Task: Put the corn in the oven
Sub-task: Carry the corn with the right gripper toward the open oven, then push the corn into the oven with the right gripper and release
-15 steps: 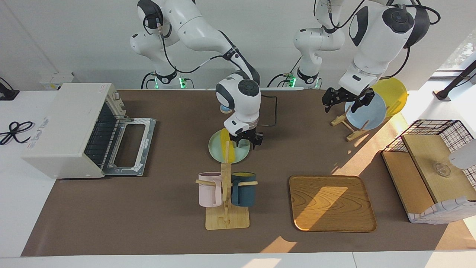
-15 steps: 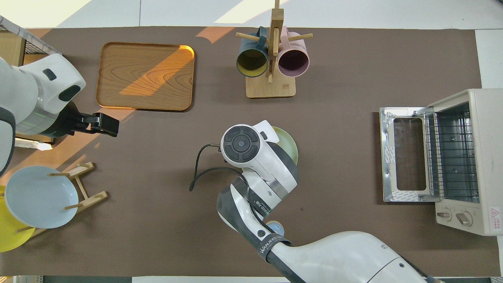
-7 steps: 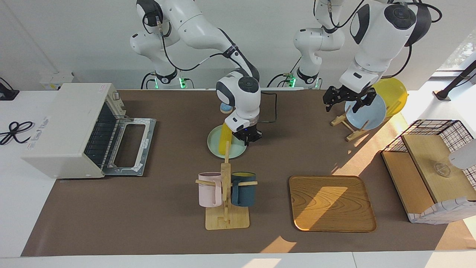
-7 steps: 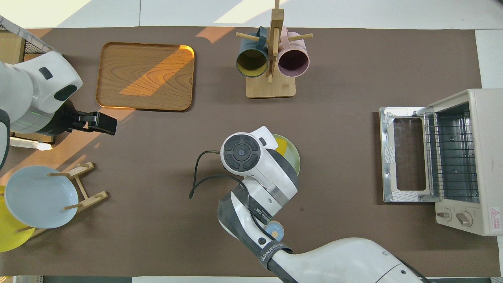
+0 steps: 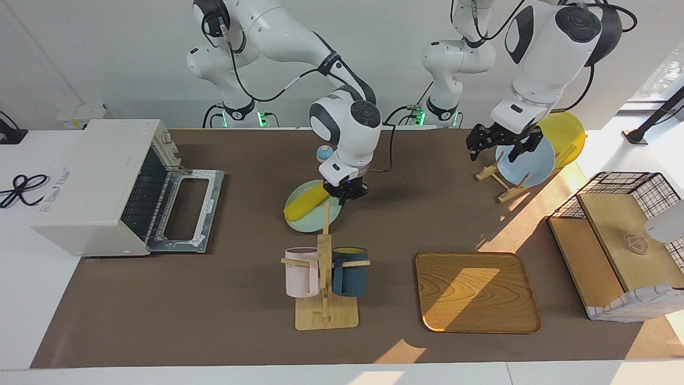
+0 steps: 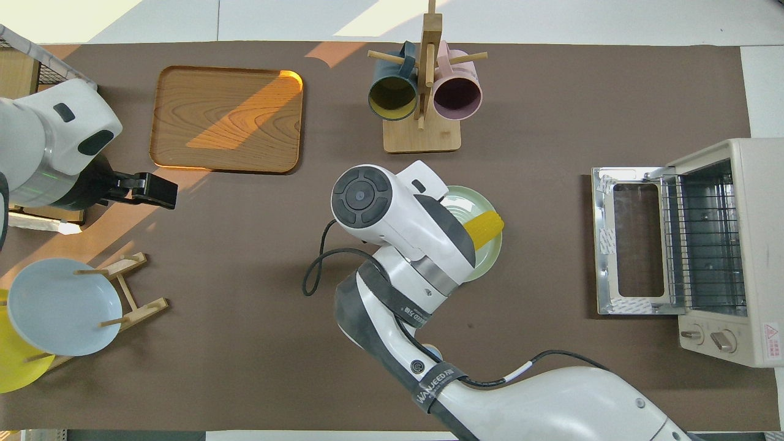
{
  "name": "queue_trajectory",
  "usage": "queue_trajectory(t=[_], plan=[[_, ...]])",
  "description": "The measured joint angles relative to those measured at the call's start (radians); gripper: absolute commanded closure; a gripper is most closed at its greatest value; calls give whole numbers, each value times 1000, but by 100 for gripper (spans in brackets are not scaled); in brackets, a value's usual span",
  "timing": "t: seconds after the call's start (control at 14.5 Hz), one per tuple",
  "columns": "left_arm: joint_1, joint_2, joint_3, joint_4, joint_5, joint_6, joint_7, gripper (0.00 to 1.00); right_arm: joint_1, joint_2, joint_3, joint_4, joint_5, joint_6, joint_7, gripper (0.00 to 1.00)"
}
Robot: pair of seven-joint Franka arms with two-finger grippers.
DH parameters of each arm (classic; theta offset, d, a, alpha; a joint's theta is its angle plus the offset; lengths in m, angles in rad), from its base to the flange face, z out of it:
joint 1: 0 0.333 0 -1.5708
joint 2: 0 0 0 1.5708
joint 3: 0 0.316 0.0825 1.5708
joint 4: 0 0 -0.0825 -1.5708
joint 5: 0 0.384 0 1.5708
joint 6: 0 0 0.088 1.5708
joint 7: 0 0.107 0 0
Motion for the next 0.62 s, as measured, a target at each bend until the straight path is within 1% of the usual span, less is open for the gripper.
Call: queue_trajectory(t=[0.21, 0.34, 0.48, 0.62], plan=[[1, -3, 2, 0, 0, 0, 0, 0, -52, -2, -2, 15, -29, -110, -46, 100], [2, -6, 4, 0, 0, 0, 0, 0, -103, -22, -4, 15, -39, -187, -95, 100], [4, -8, 4, 0, 0, 0, 0, 0, -176, -65, -5, -8, -41, -228, -173, 100], [4, -8, 4, 0, 0, 0, 0, 0, -267, -123, -7, -72, -42, -233, -279, 100]])
